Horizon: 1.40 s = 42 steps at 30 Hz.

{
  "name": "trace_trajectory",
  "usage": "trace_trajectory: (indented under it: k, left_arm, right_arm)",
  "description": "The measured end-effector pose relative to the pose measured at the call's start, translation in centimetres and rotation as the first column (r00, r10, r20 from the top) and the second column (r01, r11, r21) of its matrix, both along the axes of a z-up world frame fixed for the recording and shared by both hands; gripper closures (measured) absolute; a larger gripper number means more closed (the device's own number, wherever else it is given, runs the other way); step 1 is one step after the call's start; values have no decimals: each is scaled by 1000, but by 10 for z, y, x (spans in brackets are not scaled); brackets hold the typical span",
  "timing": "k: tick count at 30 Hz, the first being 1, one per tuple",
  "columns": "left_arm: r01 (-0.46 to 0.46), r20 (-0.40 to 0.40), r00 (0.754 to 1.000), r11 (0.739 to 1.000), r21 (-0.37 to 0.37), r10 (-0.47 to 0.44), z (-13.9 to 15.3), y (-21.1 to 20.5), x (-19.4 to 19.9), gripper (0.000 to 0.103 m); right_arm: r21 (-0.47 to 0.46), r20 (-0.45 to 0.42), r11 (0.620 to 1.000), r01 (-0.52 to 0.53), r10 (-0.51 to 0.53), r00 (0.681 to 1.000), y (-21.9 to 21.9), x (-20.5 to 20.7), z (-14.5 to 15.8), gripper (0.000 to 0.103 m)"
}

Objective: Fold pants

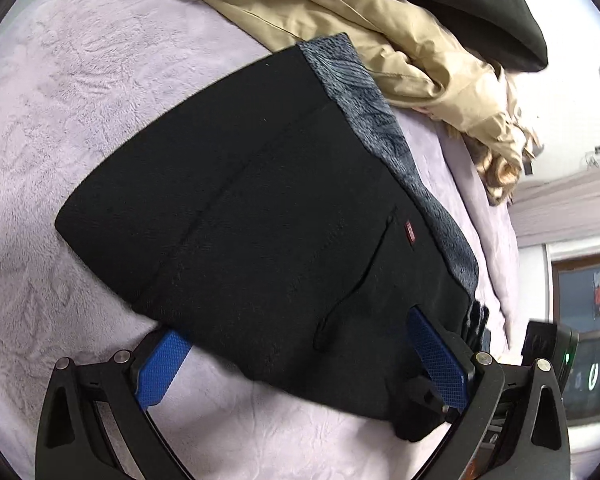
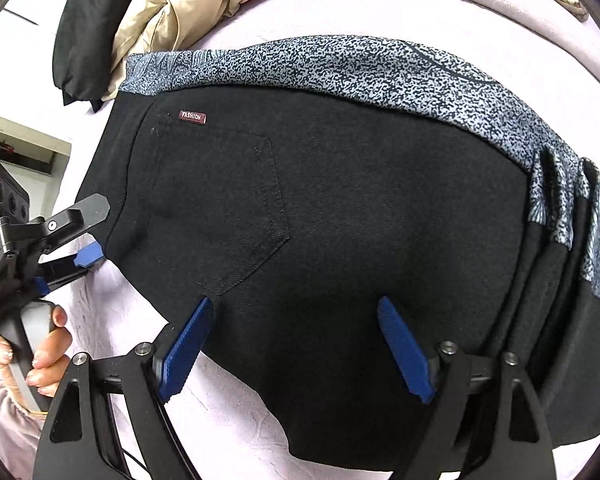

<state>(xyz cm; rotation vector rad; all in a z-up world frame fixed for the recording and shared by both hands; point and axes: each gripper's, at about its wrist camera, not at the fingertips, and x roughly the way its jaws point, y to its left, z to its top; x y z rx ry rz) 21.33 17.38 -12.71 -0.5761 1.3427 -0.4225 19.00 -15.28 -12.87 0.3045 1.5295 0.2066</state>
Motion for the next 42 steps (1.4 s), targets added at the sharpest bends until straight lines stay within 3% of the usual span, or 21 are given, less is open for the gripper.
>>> trace_trajectory:
  k: [2, 4, 6, 8, 10, 12, 13, 15, 17, 20, 22, 25, 26, 27, 29, 32, 35, 38, 42]
  left_arm:
    - [-46, -1, 999, 999, 22, 47, 3, -1, 2, 2]
    - [-73, 27, 997, 994, 87, 71, 8, -7, 0, 22]
    - [-66, 67, 996, 976, 209, 53, 17, -13, -4, 54]
    - [-63, 112, 993, 962, 264, 34, 27, -17, -8, 65]
    - [-38, 197, 980, 940, 338, -31, 48, -30, -16, 66]
    - [-15, 282, 953, 909, 417, -114, 66, -47, -27, 66]
    - [-9, 310, 940, 894, 447, -145, 72, -55, -32, 66]
    - [-5, 332, 927, 877, 480, -176, 77, -66, -35, 66]
    - [-21, 286, 950, 884, 467, -129, 70, -63, -26, 65]
    - [-53, 143, 990, 934, 354, 2, 38, -39, -10, 52]
    - [-79, 92, 994, 950, 303, 54, 25, -31, -3, 52]
    - [-101, 93, 993, 953, 287, 77, 23, -30, -2, 52]
    - [-89, 131, 990, 941, 326, 48, 29, -37, -5, 57]
    - [-74, 163, 987, 926, 370, 14, 34, -44, -7, 64]
    - [-23, 265, 955, 855, 519, -135, 53, -70, -19, 66]
    - [-7, 355, 881, 741, 671, -313, 67, -101, -40, 66]
    - [-9, 349, 859, 672, 741, -374, 61, -113, -47, 66]
    - [-10, 348, 847, 643, 766, -401, 57, -117, -49, 66]
    - [-13, 347, 821, 593, 805, -453, 56, -120, -53, 66]
  right_arm:
    - [16, 5, 1000, -5, 5, 1000, 0, 0, 0, 11]
    - [26, 4, 1000, -4, 4, 1000, -2, 1, 4, 11]
    - [61, 10, 998, 18, -19, 1000, -8, -2, 12, 11]
    - [113, 31, 992, 58, -61, 998, -19, -7, 28, 11]
    - [149, 60, 985, 88, -98, 993, -32, -13, 46, 12]
    - [209, 90, 969, 134, -155, 984, -50, -21, 72, 21]
    - [248, 93, 955, 161, -189, 978, -59, -24, 85, 31]
    - [359, 90, 906, 223, -271, 958, -77, -29, 110, 36]
    - [445, 143, 863, 240, -333, 932, -93, -37, 145, 36]
    - [434, 221, 872, 227, -347, 911, -101, -40, 182, 36]
    - [448, 237, 867, 218, -350, 906, -106, -39, 196, 36]
    - [555, 211, 802, 220, -391, 896, -109, -25, 204, 36]
    - [570, 208, 792, 218, -396, 894, -108, -17, 204, 34]
    - [546, 212, 811, 211, -377, 902, -105, -5, 203, 32]
    - [470, 202, 864, 184, -308, 930, -86, 26, 194, 28]
    - [402, 150, 914, 57, -127, 981, -45, 64, 183, 28]
    - [348, 61, 935, -69, 51, 997, 8, 103, 162, 28]
    - [379, -17, 910, -166, 187, 982, 58, 130, 133, 23]
    - [312, -89, 896, -317, 360, 929, 127, 156, 99, 23]
